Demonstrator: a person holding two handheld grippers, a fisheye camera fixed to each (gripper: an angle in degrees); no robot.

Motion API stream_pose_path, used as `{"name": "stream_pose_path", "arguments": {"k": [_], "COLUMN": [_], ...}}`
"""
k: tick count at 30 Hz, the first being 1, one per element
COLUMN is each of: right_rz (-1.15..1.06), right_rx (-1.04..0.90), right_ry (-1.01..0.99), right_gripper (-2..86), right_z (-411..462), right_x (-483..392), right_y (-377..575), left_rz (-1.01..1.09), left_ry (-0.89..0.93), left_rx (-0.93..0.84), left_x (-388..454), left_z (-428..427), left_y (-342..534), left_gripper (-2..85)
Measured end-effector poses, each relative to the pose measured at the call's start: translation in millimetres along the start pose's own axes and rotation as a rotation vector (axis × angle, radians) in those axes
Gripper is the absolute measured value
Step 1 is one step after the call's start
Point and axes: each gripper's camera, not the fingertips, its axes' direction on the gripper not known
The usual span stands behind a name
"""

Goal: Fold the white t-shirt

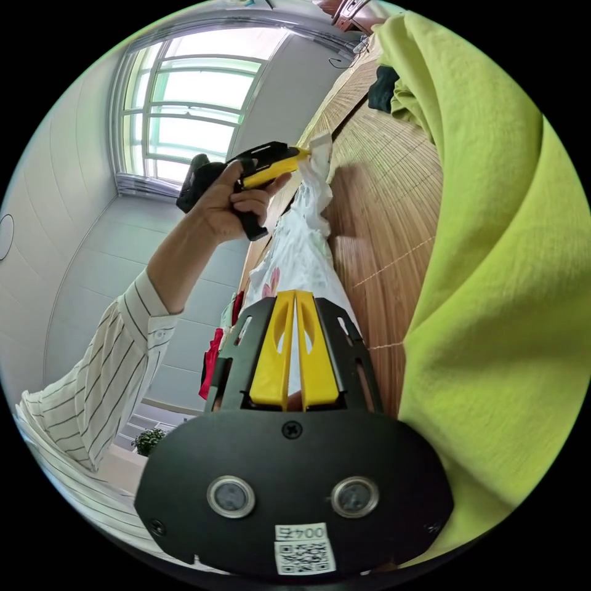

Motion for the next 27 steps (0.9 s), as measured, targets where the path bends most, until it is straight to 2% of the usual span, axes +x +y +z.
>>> {"name": "stream_pose_path", "arguments": {"k": [7, 9, 11, 13, 18, 23, 27], "right_rz": [-0.014, -0.016, -0.028, -0.041, -0.058, -0.068, -0.082], "right_rx": [-0.021, -0.033, -0.045, -0.053, -0.058, -0.073, -0.084], "right_ry": [0.026, 0.030, 0.039, 0.055, 0.099, 0.127, 0.149], "right_gripper": [-0.6, -0.6, -0.7, -0.7, -0.7, -0.7, -0.7], "right_z": [14.4, 22.1, 28.2, 33.8, 49.7, 68.2, 84.1], "right_x": [-2.2, -3.5, -6.0, -8.9, -14.5, -20.5, -26.8], "right_y": [2.2, 3.6, 4.6, 5.8, 9.7, 14.9, 19.0], "left_rz": [-0.231, -0.334, -0.526, -0.608, -0.654, -0.813, -0.872], "left_ry": [0.512, 0.616, 0.777, 0.844, 0.896, 0.709, 0.630], "left_rx": [0.250, 0.316, 0.424, 0.498, 0.614, 0.519, 0.501], "left_x": [-184.4, -239.8, -305.2, -332.0, -347.7, -356.0, -358.1], "left_z": [-74.7, -67.7, -43.6, -29.3, -19.1, -33.9, -51.7], "left_y": [98.1, 139.6, 201.6, 238.8, 291.5, 318.6, 327.0], "left_gripper": [2.0, 2.4, 3.0, 3.8, 7.8, 15.4, 22.6]}}
